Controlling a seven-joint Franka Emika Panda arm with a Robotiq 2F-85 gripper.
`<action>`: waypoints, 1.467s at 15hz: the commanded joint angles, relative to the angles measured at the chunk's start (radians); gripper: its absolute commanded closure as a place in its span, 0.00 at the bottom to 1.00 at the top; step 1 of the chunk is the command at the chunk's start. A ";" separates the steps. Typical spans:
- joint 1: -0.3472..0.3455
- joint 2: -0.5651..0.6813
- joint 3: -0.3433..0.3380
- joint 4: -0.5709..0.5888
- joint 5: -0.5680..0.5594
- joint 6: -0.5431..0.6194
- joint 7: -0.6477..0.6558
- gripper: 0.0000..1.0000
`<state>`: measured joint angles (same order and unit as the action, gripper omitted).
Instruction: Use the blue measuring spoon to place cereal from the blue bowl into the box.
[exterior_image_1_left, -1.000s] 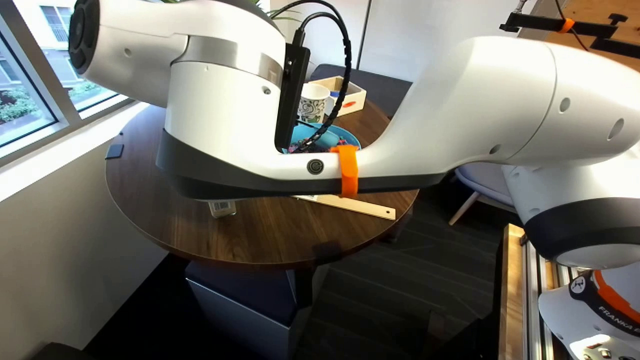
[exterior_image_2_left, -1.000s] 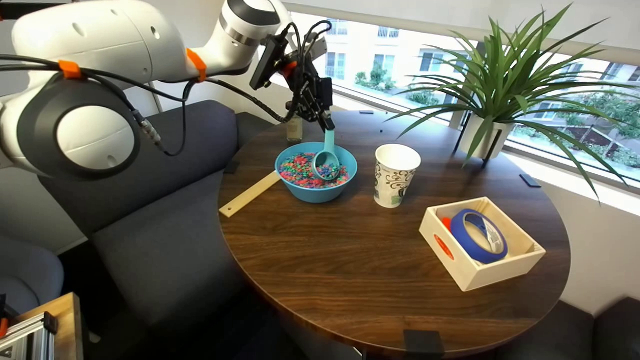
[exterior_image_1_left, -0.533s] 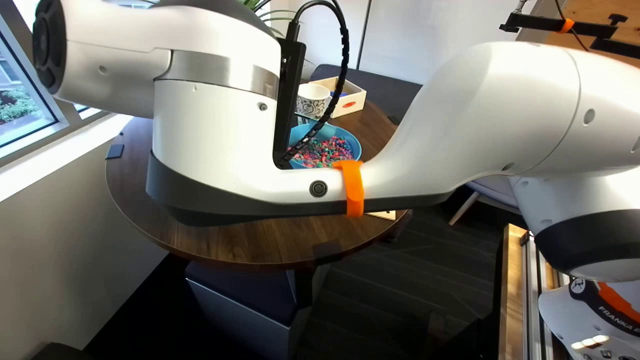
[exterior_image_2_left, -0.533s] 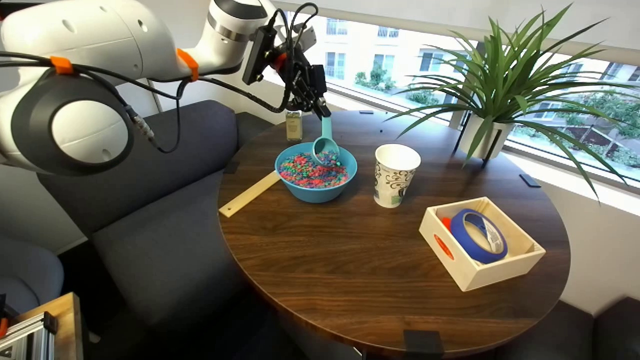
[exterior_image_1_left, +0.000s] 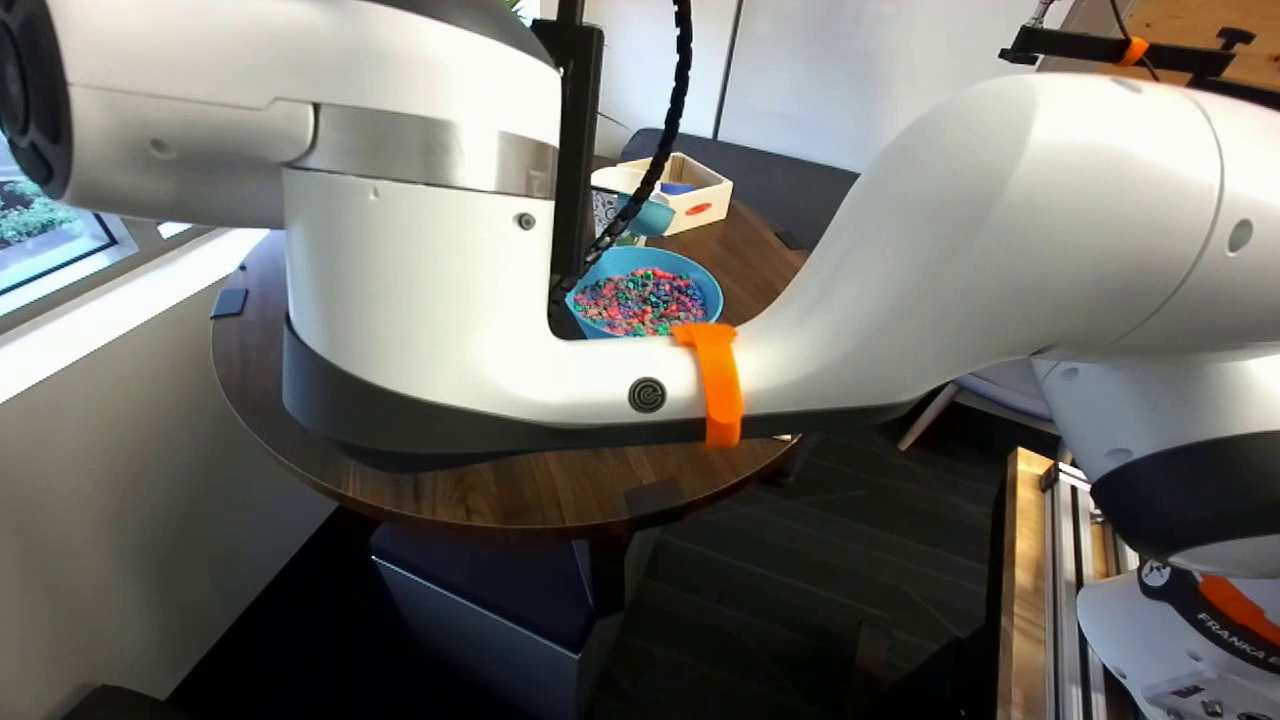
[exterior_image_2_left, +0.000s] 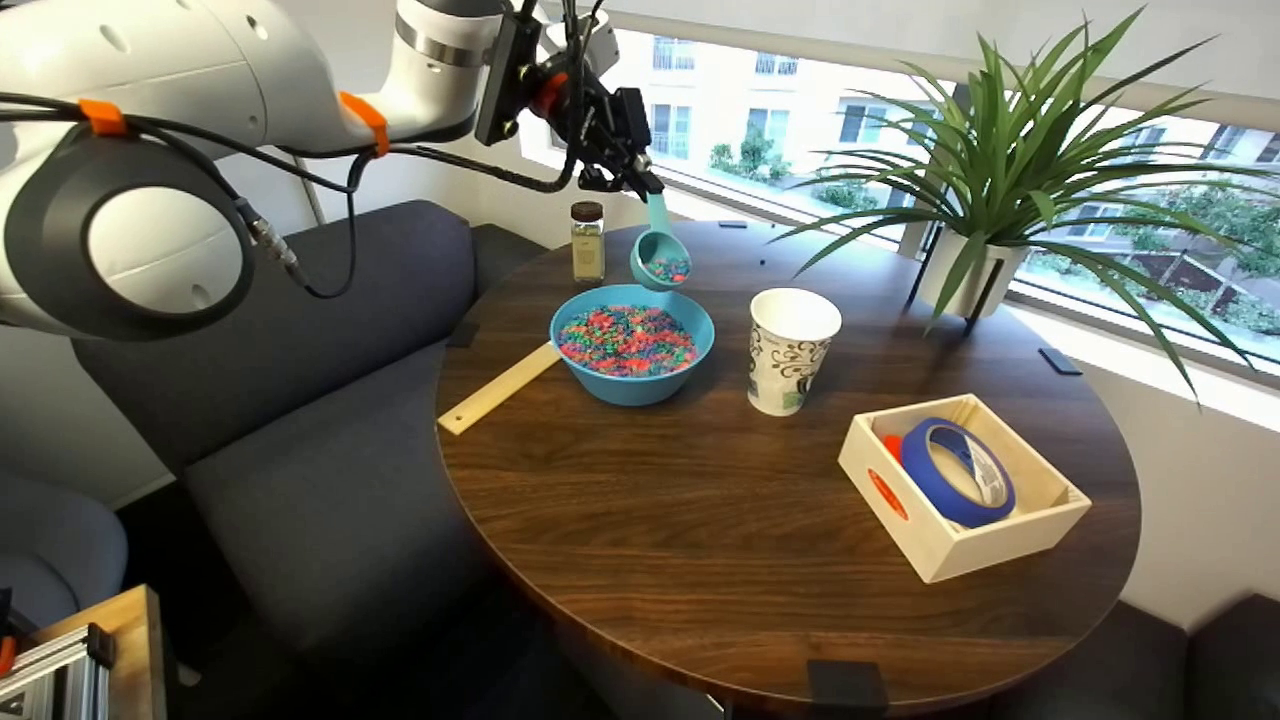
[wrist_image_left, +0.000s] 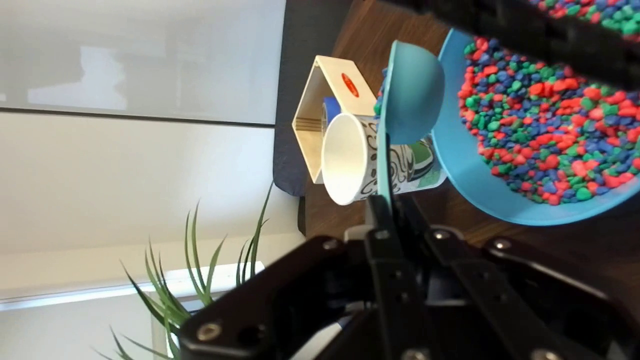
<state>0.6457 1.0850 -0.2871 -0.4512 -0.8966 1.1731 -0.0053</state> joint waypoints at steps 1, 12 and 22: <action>0.010 -0.038 -0.007 -0.042 -0.065 0.005 -0.052 0.97; -0.118 -0.100 0.029 -0.022 -0.113 0.126 -0.068 0.96; -0.155 -0.125 0.031 -0.032 -0.129 0.147 -0.093 0.97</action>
<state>0.5114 0.9962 -0.2670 -0.4526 -1.0095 1.2932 -0.0656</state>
